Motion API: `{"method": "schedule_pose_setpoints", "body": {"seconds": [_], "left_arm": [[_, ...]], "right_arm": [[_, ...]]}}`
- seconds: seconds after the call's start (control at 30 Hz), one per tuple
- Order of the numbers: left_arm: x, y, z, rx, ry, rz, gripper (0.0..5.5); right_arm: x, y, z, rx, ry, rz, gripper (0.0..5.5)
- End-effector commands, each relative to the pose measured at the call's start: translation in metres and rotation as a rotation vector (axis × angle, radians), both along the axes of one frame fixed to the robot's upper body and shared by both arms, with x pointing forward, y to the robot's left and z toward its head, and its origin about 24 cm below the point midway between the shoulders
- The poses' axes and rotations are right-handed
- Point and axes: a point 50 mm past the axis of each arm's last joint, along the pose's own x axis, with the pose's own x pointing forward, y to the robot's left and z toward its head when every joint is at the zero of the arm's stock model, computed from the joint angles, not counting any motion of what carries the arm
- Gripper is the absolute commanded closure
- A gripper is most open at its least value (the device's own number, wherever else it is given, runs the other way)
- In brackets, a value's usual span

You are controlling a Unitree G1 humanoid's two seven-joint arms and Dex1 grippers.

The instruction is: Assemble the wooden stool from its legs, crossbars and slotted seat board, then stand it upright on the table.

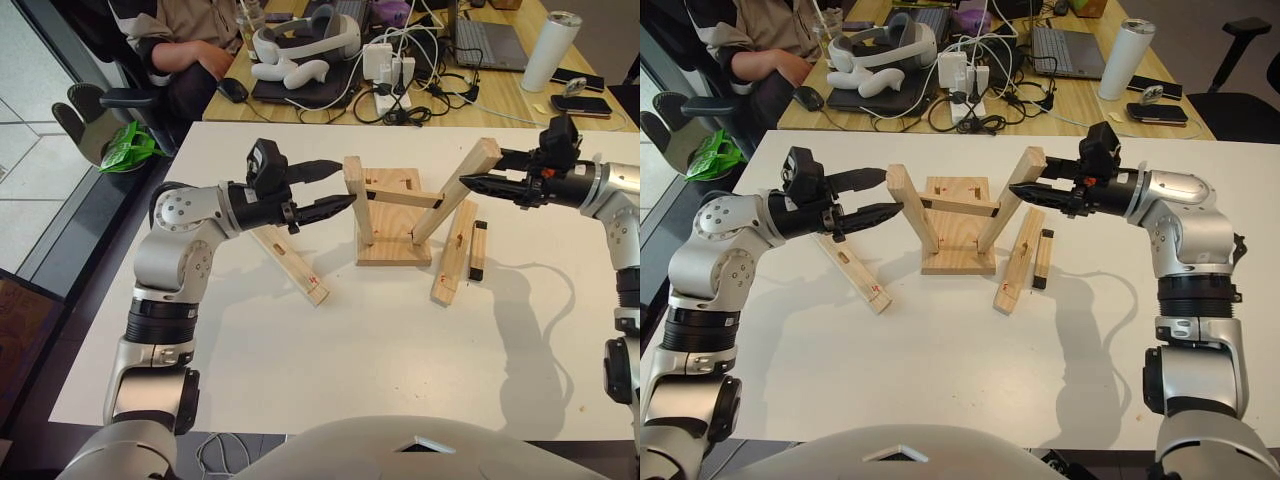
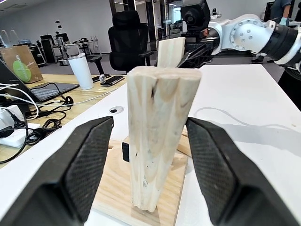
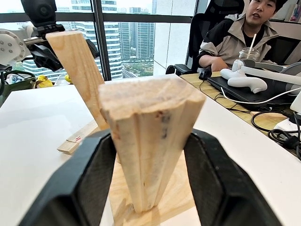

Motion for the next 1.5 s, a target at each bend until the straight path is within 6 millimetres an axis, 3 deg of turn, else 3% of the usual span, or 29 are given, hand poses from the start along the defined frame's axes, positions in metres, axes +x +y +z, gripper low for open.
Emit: {"method": "schedule_pose_setpoints", "body": {"seconds": [0.03,0.13,0.47,0.63,0.97,1.27,1.5], "left_arm": [[0.005,0.002,0.002,-0.026,0.012,0.064,2.17],[0.007,0.000,0.005,-0.023,-0.023,0.065,1.94],[0.009,-0.008,0.015,0.108,-0.072,-0.192,1.94],[0.010,-0.006,0.020,0.124,-0.087,-0.230,1.94],[0.006,-0.006,0.019,0.055,-0.037,-0.222,3.36],[0.001,-0.001,0.010,0.036,0.021,-0.180,3.40],[-0.010,0.004,-0.003,-0.012,0.087,-0.123,3.40]], "right_arm": [[0.002,0.007,0.004,-0.017,-0.017,0.055,3.33],[0.002,0.007,0.004,-0.017,-0.020,0.058,3.33],[0.005,0.009,0.007,-0.028,-0.007,0.105,3.34],[0.009,0.009,0.010,-0.033,-0.017,0.108,3.34],[0.011,0.010,0.011,-0.036,-0.033,0.097,3.34],[0.005,0.009,0.006,-0.024,-0.032,0.089,3.34],[-0.011,0.004,-0.010,-0.021,0.007,0.041,3.34]]}}
